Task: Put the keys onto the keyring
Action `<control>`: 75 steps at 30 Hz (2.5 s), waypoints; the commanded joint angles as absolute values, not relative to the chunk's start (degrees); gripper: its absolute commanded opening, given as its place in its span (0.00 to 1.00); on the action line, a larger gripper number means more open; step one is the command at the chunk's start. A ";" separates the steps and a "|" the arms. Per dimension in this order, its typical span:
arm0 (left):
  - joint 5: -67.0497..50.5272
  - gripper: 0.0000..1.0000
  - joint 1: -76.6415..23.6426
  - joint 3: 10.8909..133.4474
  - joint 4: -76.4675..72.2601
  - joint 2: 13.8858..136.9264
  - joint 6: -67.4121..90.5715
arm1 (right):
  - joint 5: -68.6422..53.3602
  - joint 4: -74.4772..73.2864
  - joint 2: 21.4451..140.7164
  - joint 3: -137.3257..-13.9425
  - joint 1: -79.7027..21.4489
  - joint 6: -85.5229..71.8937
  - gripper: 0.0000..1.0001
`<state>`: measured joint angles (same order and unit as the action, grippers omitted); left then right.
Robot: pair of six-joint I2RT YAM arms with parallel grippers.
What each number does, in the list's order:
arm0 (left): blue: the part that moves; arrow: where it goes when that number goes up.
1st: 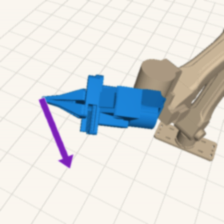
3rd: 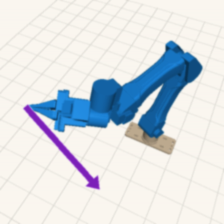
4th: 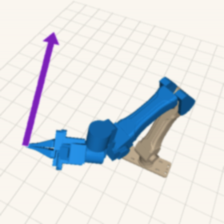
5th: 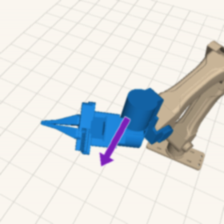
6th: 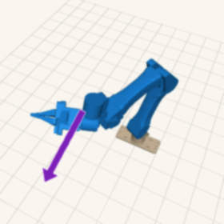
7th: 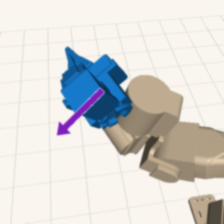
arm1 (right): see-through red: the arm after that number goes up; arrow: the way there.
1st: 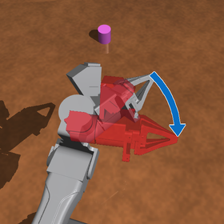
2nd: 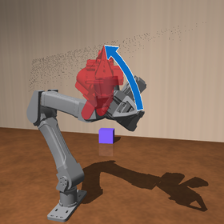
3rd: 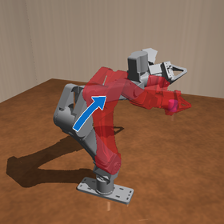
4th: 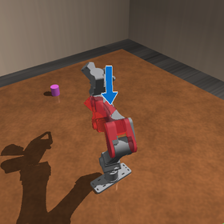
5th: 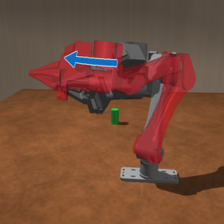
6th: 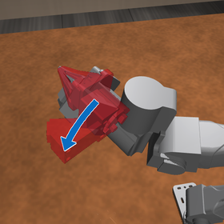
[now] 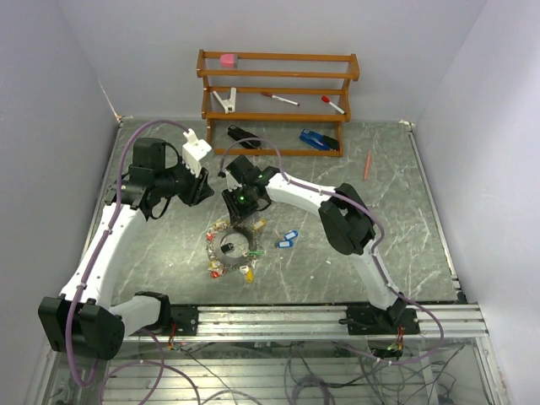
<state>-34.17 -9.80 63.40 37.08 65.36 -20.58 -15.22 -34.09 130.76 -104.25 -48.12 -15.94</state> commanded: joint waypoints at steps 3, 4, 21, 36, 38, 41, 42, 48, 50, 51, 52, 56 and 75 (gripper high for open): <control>-34.98 0.40 -9.16 64.91 36.30 64.41 -20.93 | -16.33 -36.76 133.88 -106.42 -47.46 -17.32 0.30; -34.91 0.40 -9.15 64.80 36.30 64.29 -21.00 | -16.61 -36.86 133.95 -106.10 -47.48 -17.54 0.30; -34.98 0.40 -9.14 64.79 35.78 64.53 -20.64 | -20.72 -31.64 129.96 -102.12 -47.49 -19.19 0.00; -38.15 0.43 -9.14 62.22 29.69 66.55 -15.91 | -21.18 -17.50 111.54 -89.37 -47.51 -16.09 0.00; -40.20 0.44 -9.14 60.26 26.72 67.93 -15.00 | -22.36 -16.37 110.26 -88.16 -47.61 -16.29 0.00; -43.93 0.44 -9.14 57.95 22.74 71.18 -14.92 | -22.72 -14.41 108.61 -86.14 -47.82 -16.54 0.00; -44.71 0.45 -9.09 57.45 21.79 72.12 -15.28 | -22.56 -14.00 108.21 -85.58 -47.89 -16.46 0.00; -41.81 0.44 -8.15 58.79 21.66 73.44 -16.82 | -19.67 -17.76 111.58 -85.29 -47.91 -17.30 0.16; -39.57 0.44 -7.33 58.62 20.47 71.50 -15.79 | -19.00 -19.07 113.61 -85.80 -47.81 -18.11 0.24; -37.90 0.44 -6.93 58.17 19.61 70.25 -14.95 | -18.96 -19.77 114.69 -86.50 -47.90 -18.10 0.26; -36.30 0.44 -6.60 57.78 19.12 69.21 -14.41 | -18.49 -20.59 115.31 -87.77 -47.98 -17.92 0.29; -29.77 0.43 -5.09 58.41 19.89 67.12 -12.49 | -14.79 -23.71 121.24 -92.60 -49.43 -15.42 0.35; -30.40 0.43 2.67 59.85 22.16 64.82 -9.32 | -7.67 -26.60 128.73 -99.14 -51.44 -10.43 0.31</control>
